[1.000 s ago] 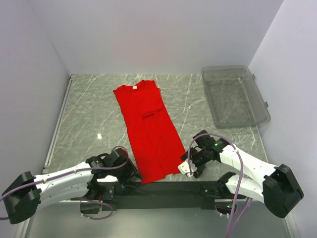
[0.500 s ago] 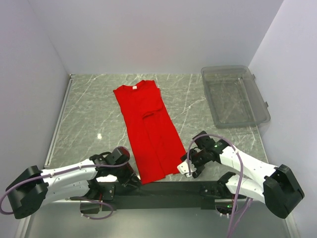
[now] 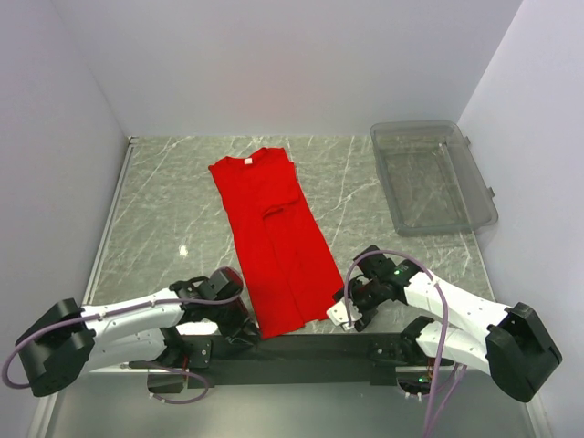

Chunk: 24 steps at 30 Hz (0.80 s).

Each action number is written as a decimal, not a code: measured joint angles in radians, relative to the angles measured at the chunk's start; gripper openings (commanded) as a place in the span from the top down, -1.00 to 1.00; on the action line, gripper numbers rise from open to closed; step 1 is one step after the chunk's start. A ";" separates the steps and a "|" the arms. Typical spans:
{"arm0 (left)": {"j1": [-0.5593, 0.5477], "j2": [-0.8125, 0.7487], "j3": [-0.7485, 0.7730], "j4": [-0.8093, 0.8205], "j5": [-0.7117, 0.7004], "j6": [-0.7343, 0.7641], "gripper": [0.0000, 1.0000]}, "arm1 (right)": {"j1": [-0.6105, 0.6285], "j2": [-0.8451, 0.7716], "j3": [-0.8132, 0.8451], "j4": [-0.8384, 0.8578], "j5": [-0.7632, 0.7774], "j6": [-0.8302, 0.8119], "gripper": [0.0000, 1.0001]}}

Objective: Fold and stack the t-shirts
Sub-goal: Fold the tshirt

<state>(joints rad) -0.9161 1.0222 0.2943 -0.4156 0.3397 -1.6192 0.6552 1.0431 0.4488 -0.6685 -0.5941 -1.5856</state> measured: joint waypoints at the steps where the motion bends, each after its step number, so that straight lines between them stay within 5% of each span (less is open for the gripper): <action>1: 0.000 0.005 0.004 -0.001 0.000 0.006 0.24 | 0.000 0.000 0.000 0.001 0.000 0.000 -0.29; 12: -0.020 0.000 0.042 -0.023 -0.043 0.073 0.24 | 0.000 -0.001 0.000 0.003 0.000 0.003 -0.29; 24: -0.017 -0.108 0.043 0.145 -0.136 0.051 0.21 | 0.002 -0.001 0.000 0.004 -0.001 0.003 -0.29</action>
<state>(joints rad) -0.9329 0.9138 0.3370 -0.2703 0.2035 -1.5684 0.6571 1.0420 0.4488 -0.6647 -0.5949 -1.5822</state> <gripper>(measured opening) 0.390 0.645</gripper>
